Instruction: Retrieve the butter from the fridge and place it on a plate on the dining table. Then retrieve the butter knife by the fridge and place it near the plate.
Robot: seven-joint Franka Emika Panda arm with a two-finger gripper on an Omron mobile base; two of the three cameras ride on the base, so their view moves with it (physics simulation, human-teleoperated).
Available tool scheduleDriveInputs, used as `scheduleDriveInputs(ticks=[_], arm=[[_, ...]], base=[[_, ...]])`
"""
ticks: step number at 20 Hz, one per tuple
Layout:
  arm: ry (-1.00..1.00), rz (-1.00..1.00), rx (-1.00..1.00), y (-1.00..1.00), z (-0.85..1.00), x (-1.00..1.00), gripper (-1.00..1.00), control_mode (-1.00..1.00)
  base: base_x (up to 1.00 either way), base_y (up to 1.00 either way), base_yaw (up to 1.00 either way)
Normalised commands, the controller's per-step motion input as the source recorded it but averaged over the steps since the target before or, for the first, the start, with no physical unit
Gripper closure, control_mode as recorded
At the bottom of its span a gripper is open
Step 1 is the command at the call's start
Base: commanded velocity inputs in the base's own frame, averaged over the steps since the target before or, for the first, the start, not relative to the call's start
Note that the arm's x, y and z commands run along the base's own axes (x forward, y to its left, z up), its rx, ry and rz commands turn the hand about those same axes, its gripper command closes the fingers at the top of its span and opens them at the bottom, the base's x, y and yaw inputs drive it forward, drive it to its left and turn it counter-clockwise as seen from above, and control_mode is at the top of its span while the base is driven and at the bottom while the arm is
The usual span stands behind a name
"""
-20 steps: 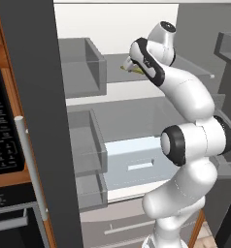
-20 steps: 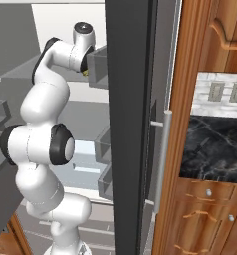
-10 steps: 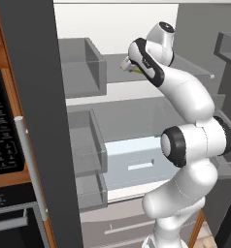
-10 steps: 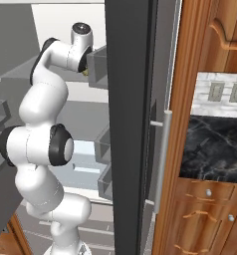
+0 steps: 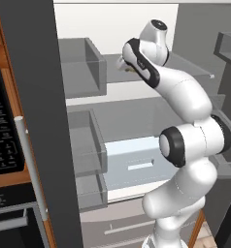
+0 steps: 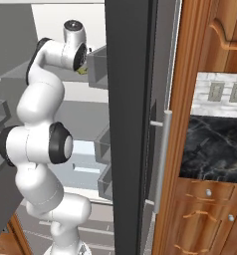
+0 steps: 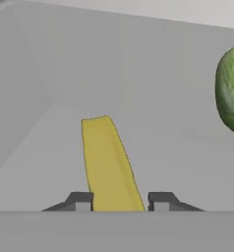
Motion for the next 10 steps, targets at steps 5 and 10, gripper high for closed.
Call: scheduleDriveInputs(ticks=[5,10], arm=[[0.01,-0.41,-0.03,0.12,0.19,0.0,1.0,-1.0],[-0.03,-0.54,0.08,0.05,0.0,-0.11,1.0,-1.0]], base=[[0.0,0.0,0.0],[0.0,0.0,0.0]])
